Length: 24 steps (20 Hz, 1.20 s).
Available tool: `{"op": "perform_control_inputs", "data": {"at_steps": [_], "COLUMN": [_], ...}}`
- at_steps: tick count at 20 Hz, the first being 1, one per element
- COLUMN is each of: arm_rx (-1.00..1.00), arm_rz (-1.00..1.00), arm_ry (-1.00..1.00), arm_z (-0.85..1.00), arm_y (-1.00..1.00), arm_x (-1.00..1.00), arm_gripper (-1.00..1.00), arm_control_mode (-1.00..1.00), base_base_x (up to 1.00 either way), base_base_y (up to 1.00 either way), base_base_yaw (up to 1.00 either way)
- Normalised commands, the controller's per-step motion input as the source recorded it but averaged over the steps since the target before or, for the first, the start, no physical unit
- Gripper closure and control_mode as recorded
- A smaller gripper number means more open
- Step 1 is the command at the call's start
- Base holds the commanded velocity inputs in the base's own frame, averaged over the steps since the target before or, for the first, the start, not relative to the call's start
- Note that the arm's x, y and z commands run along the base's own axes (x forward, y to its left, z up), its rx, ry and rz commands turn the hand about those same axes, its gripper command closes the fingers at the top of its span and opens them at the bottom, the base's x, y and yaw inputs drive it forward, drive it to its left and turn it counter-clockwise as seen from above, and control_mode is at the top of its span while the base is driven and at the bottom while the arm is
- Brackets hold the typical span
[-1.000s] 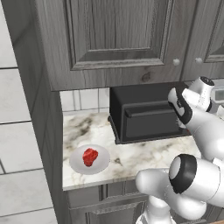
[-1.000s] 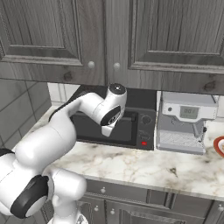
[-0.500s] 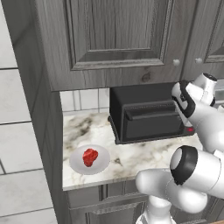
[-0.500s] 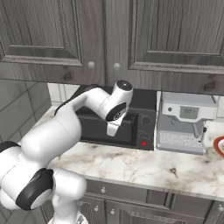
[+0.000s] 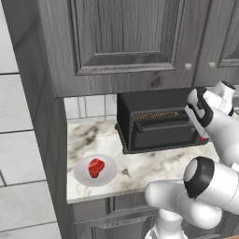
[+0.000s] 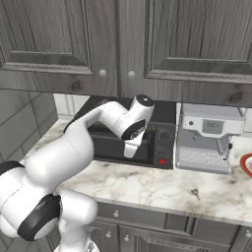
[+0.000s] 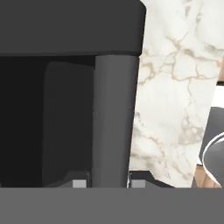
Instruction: Open the toaster oven door. Place the bread on the top rack in the toaster oven and place the steak on the bottom rack.
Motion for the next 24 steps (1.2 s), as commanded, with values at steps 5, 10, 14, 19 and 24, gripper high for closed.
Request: {"op": "perform_control_inputs", "data": {"at_steps": [5,10,14,19,24], "arm_rx": [0.00,0.00,0.03,0.07,0.04], "arm_rz": [0.09,0.07,0.02,0.00,0.00], "arm_ry": [0.00,0.00,0.13,0.26,0.25], "arm_z": [-0.94,-0.94,-0.92,-0.86,-0.85], "arm_y": [0.23,0.24,0.14,0.03,0.04], "arm_x": [-0.42,-0.44,-0.25,-0.14,-0.29], "arm_gripper": [1.00,1.00,1.00,1.00,1.00], "arm_control_mode": [-1.00,-1.00,-1.00,-1.00,-1.00], "base_base_x": [0.00,0.00,0.00,0.00,0.00], "base_base_y": [0.00,0.00,0.00,0.00,0.00], "base_base_yaw": [0.00,0.00,0.00,0.00,0.00]}}
